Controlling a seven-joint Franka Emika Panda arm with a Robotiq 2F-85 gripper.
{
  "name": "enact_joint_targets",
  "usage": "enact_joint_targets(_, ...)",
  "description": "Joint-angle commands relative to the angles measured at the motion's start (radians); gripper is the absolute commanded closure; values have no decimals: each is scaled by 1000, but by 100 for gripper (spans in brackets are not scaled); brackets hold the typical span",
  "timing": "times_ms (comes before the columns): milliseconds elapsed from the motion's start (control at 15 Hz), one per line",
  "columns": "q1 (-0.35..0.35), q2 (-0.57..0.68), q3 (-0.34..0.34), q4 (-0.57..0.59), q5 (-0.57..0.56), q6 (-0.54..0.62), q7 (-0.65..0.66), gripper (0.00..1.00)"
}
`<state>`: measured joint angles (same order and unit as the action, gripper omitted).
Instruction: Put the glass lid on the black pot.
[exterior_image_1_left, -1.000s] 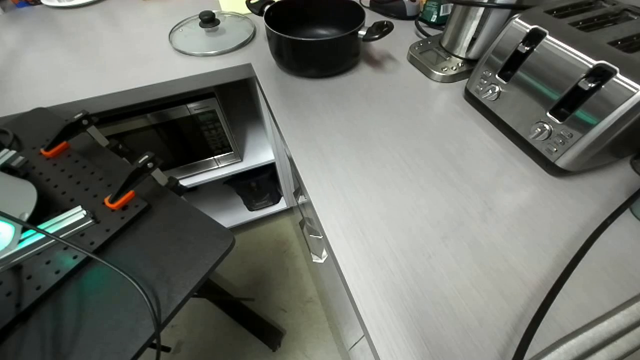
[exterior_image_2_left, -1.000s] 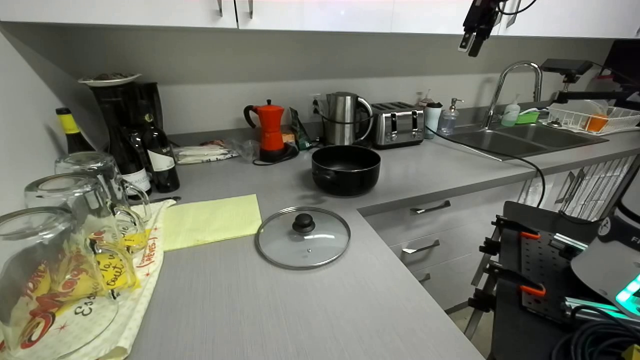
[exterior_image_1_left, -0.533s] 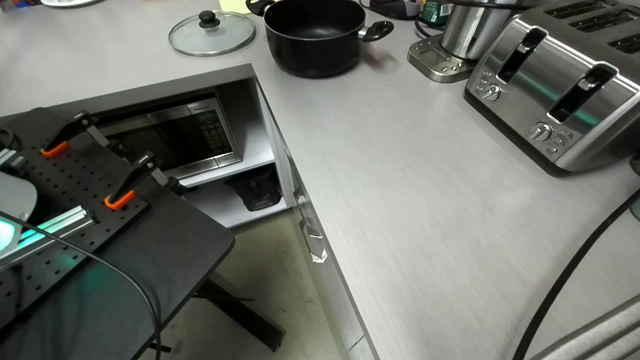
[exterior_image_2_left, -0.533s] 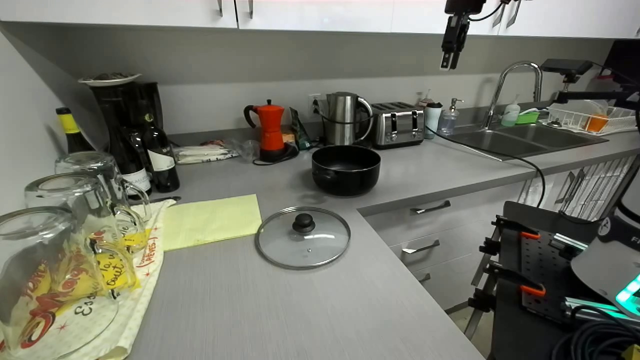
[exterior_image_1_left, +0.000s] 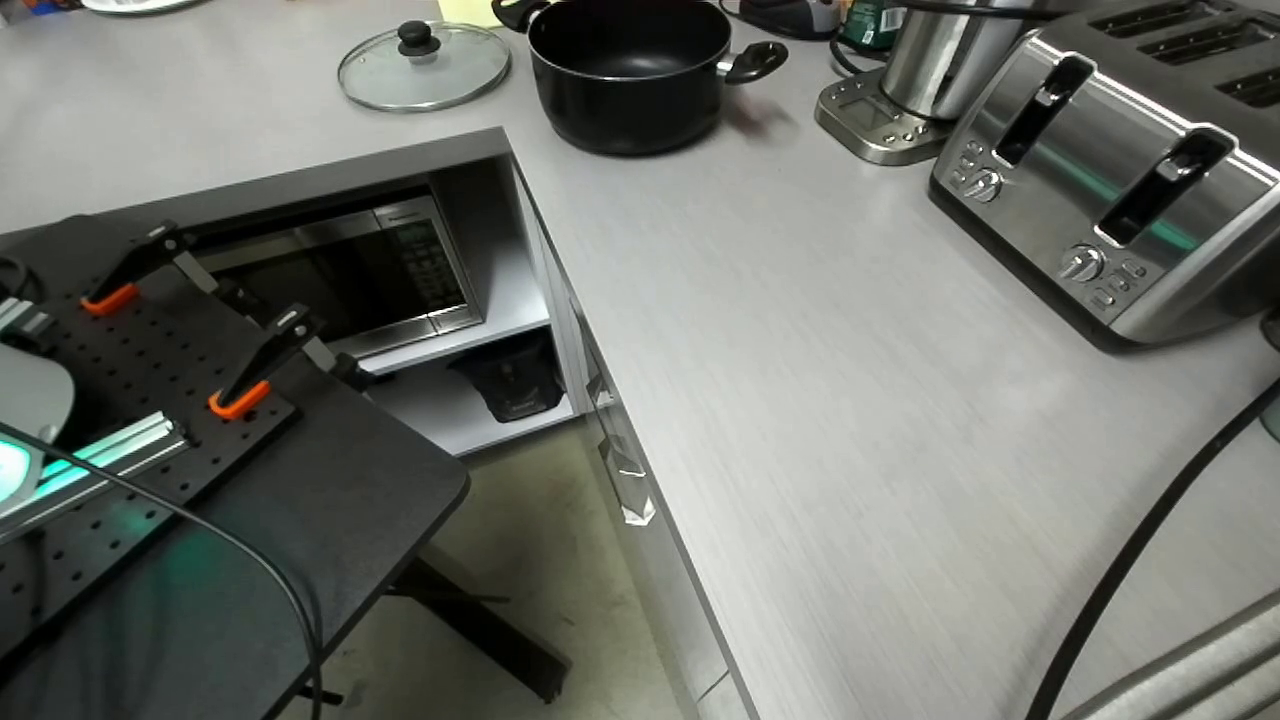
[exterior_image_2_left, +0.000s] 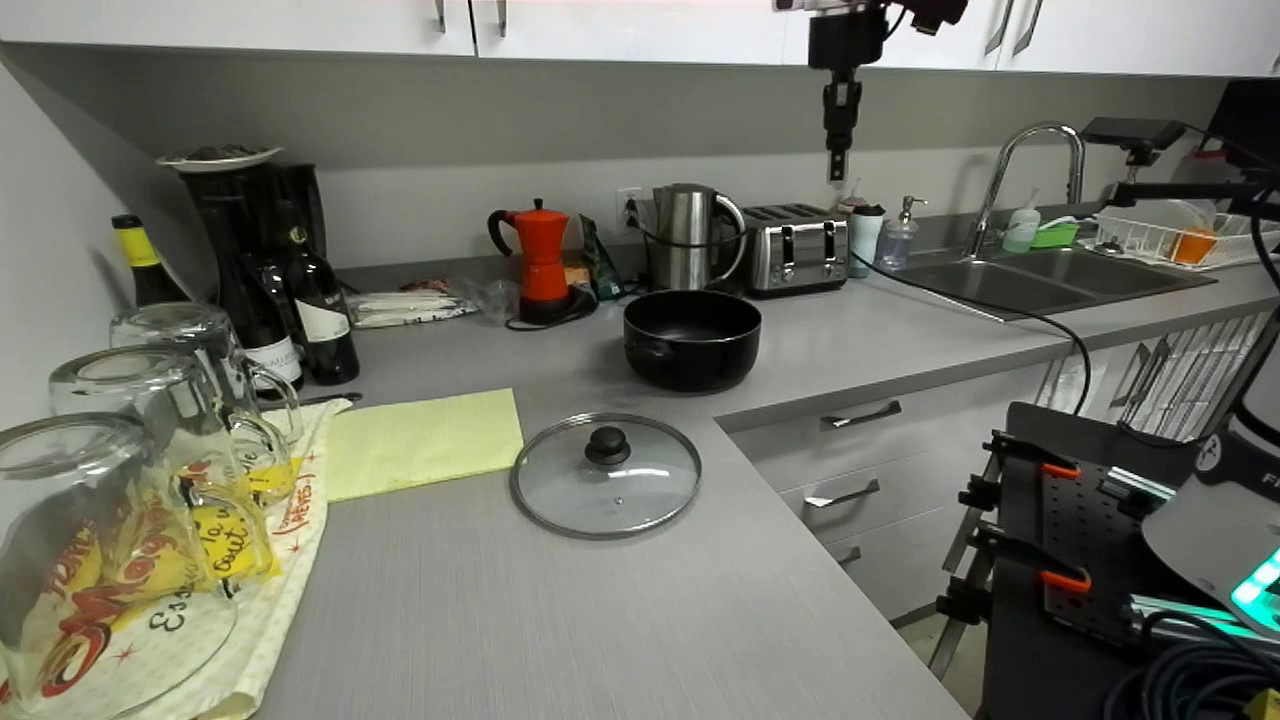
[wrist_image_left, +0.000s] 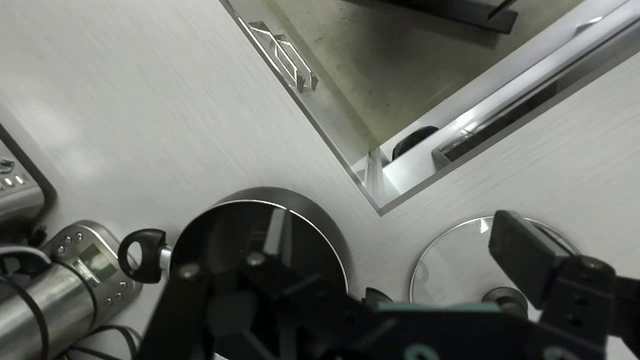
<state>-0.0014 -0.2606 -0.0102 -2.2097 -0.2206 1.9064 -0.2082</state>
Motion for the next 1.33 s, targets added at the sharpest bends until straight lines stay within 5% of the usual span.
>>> enact_joint_targets(0,37,118,43,99,-66,-42,-53,0)
enact_joint_targets(1267,155,632,160,475,-145,-80,-246,0)
